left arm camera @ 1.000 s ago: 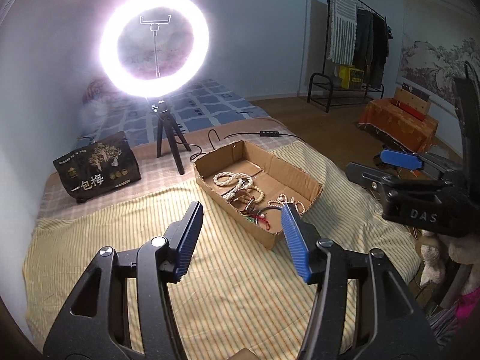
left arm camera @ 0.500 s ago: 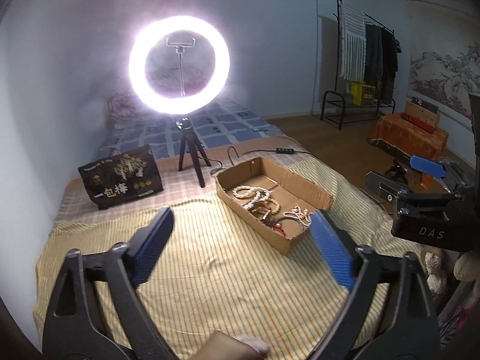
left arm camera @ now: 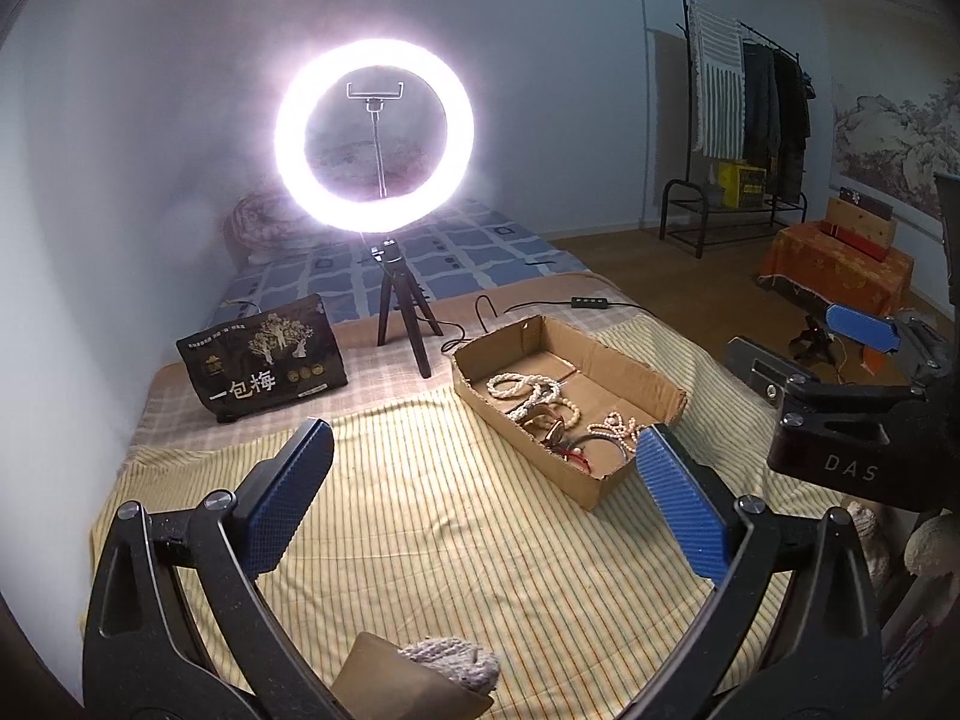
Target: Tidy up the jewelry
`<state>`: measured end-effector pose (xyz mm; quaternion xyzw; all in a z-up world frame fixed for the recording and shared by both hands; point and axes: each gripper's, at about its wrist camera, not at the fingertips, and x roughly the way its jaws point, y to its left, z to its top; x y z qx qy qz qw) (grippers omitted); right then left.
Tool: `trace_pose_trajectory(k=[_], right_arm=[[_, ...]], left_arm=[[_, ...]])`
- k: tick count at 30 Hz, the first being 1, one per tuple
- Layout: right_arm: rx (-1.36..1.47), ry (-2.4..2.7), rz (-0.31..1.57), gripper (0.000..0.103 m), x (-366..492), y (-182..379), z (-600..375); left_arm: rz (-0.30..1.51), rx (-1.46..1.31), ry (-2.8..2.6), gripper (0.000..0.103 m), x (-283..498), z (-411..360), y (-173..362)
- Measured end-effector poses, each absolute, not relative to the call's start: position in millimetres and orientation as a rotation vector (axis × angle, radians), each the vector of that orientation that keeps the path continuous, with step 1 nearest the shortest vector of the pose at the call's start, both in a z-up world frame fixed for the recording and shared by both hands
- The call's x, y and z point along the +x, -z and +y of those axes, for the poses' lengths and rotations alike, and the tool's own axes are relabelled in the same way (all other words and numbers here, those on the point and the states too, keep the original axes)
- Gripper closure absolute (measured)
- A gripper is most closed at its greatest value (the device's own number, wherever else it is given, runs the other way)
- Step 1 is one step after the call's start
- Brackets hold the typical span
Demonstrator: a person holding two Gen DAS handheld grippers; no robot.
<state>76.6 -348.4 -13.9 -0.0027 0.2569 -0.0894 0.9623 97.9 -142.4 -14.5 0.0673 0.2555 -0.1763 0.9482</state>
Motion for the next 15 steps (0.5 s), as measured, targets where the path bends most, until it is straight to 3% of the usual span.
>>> trace_pose_trajectory(k=[15], right_arm=[[-0.004,0.194,0.526,0.000,77.4,16.4,-349.4]], left_arm=[[0.527,0.129,0.360,0.000,98.4,-140.6,14.8]])
